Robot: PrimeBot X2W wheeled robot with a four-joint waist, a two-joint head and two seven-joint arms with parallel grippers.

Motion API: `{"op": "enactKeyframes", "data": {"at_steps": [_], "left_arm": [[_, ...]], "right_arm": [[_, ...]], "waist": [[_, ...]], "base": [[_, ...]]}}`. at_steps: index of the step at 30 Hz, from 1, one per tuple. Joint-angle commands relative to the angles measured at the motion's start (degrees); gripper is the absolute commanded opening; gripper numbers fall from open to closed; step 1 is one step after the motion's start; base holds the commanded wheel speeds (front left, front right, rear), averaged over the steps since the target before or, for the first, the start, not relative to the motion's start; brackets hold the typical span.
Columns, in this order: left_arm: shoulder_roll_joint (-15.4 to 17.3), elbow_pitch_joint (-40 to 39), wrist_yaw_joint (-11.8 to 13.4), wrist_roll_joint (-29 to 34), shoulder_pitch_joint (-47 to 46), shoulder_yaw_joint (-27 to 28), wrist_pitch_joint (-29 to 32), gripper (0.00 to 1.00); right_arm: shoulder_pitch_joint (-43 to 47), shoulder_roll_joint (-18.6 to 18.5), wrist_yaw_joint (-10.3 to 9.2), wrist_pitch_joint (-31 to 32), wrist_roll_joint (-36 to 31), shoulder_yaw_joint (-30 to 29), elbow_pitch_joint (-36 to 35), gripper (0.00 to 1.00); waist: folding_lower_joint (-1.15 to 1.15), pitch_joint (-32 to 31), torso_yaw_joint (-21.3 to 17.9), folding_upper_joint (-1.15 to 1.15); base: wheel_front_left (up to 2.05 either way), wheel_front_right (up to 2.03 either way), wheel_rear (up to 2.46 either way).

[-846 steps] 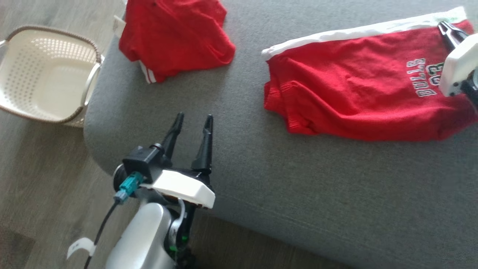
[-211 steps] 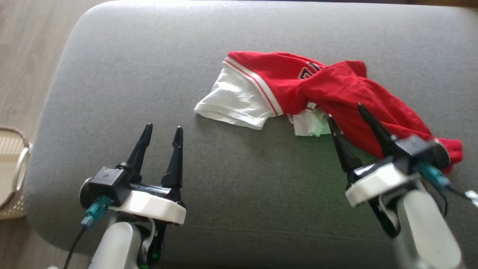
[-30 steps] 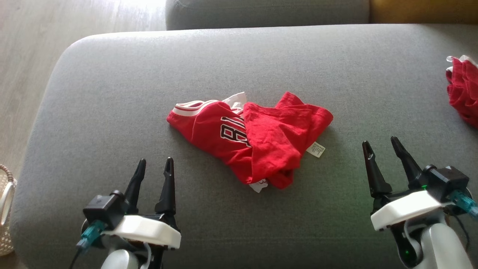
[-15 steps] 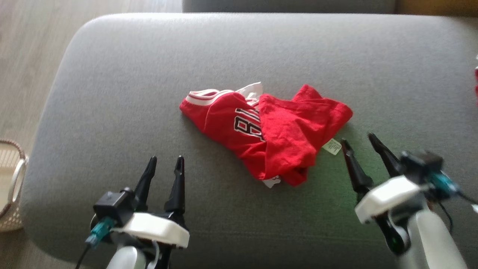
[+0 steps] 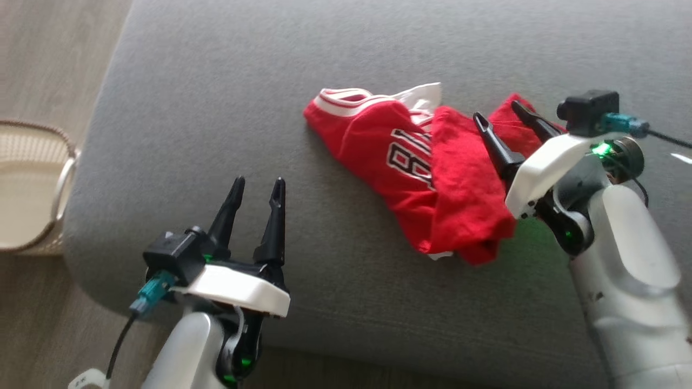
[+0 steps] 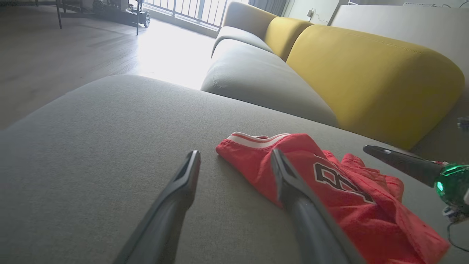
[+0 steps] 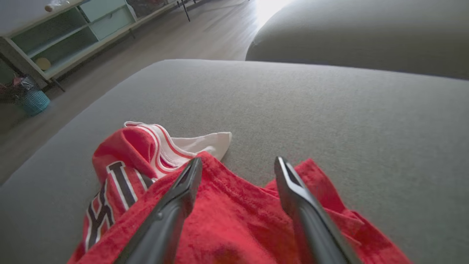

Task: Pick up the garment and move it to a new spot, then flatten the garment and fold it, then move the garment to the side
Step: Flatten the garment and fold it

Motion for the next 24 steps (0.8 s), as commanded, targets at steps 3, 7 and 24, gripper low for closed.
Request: {"op": "enactKeyframes", "data": {"at_steps": [3,7,24], "left_arm": [[0.23,-2.22,0.54,-0.92,-2.59,0.81,-0.30,1.00],[0.23,-2.16,0.85,-1.61,-2.86,0.16,-0.30,1.00],[0.23,-2.20,1.72,-2.24,-3.13,-1.00,-0.30,1.00]], "right_arm": [[-4.45,0.30,-0.02,2.22,3.60,2.88,2.29,1.00],[-6.62,-0.57,-0.02,3.10,5.37,5.48,4.99,1.00],[-10.38,-2.30,-0.02,2.66,4.87,11.43,11.47,0.00]], "waist": [[0.00,1.88,3.13,0.00],[0.00,2.53,4.40,0.00],[0.00,2.87,6.16,0.00]], "base": [[0.00,0.00,0.00],[0.00,0.00,0.00],[0.00,0.00,0.00]]}}
